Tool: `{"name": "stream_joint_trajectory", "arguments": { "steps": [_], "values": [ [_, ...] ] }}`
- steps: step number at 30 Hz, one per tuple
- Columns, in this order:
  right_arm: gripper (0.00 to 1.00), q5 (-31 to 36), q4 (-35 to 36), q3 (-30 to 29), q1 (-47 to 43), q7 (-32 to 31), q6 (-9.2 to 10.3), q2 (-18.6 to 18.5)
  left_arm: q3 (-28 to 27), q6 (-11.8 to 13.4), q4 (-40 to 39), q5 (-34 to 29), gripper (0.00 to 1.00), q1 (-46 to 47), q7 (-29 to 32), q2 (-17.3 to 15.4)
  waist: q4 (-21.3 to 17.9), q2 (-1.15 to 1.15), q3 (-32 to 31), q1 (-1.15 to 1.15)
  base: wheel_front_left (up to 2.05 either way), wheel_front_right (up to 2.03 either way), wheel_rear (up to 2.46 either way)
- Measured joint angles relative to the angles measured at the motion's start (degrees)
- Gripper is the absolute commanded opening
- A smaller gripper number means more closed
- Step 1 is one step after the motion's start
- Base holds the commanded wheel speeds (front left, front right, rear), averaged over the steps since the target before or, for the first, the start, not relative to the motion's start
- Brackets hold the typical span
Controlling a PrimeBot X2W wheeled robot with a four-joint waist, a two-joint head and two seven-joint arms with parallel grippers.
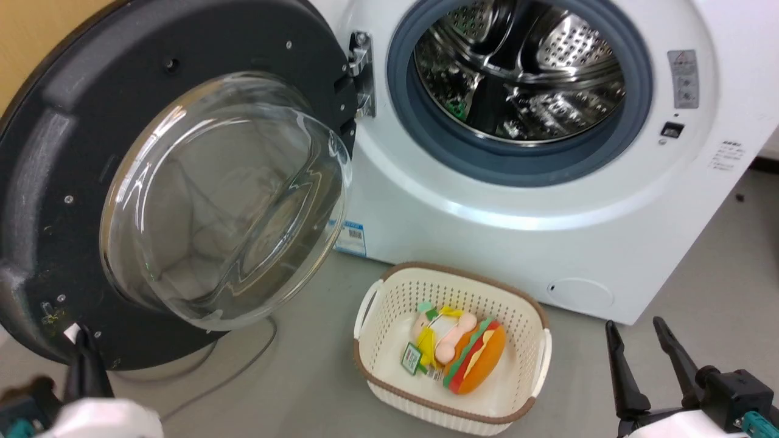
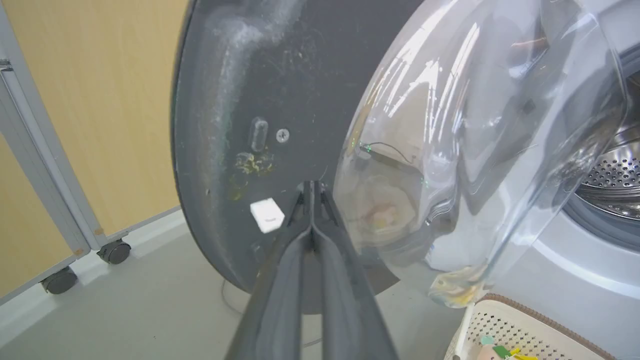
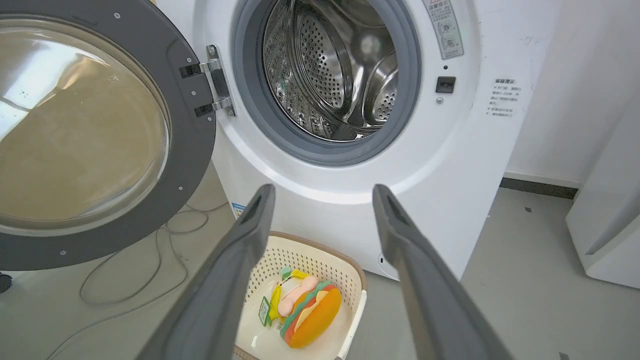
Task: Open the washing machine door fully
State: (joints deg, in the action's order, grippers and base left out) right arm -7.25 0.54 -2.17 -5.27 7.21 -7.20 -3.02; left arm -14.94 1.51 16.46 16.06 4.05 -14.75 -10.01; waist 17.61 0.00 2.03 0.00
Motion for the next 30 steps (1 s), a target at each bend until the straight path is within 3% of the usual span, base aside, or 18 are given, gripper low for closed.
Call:
{"name": "stream_joint_trajectory", "arguments": {
  "steps": [2,3,4,5,6,17,30],
  "values": [
    [1.00,-0.3,-0.4,0.3,-0.2,0.2,0.00,0.0,0.2,-0.1,-2.0,-1.2,0.00,-3.1,0.0,1.5,-0.4,0.00,-1.0,0.00,0.00,0.00,0.00],
    [1.00,-0.4,-0.4,0.4,-0.3,0.3,0.00,0.0,0.4,-0.2,-3.0,-1.6,0.13,-4.5,0.0,2.3,-0.6,0.00,-1.3,0.00,0.00,0.00,0.00],
    [1.00,-0.4,-0.4,0.4,-0.3,0.5,0.00,0.0,0.7,-0.2,-3.9,-2.1,0.38,-5.8,0.0,3.0,-0.9,0.00,-1.6,0.00,0.00,0.00,0.00],
    [1.00,-0.4,-0.5,0.4,-0.3,0.5,0.00,0.0,1.2,-0.2,-4.5,-2.8,0.38,-7.1,0.0,3.4,-1.1,0.00,-1.8,0.00,0.00,0.00,0.00],
    [1.00,-0.4,-0.5,0.4,-0.4,0.5,0.00,0.0,1.7,-0.1,-5.2,-3.5,1.00,-8.2,0.0,4.0,-1.2,0.00,-2.0,0.00,0.00,0.00,0.00],
    [1.00,2.8,-0.1,0.3,-0.4,0.9,0.00,0.0,10.9,0.3,-11.3,-8.2,1.00,-13.7,0.0,6.3,-4.1,0.00,-3.1,0.00,0.00,0.00,0.00],
    [1.00,3.7,0.4,1.3,-0.4,0.3,0.00,0.0,18.5,-0.7,-6.6,-10.5,1.00,-8.1,0.0,6.6,-11.4,0.00,-3.0,0.00,0.00,0.00,0.00]
  ]
}}
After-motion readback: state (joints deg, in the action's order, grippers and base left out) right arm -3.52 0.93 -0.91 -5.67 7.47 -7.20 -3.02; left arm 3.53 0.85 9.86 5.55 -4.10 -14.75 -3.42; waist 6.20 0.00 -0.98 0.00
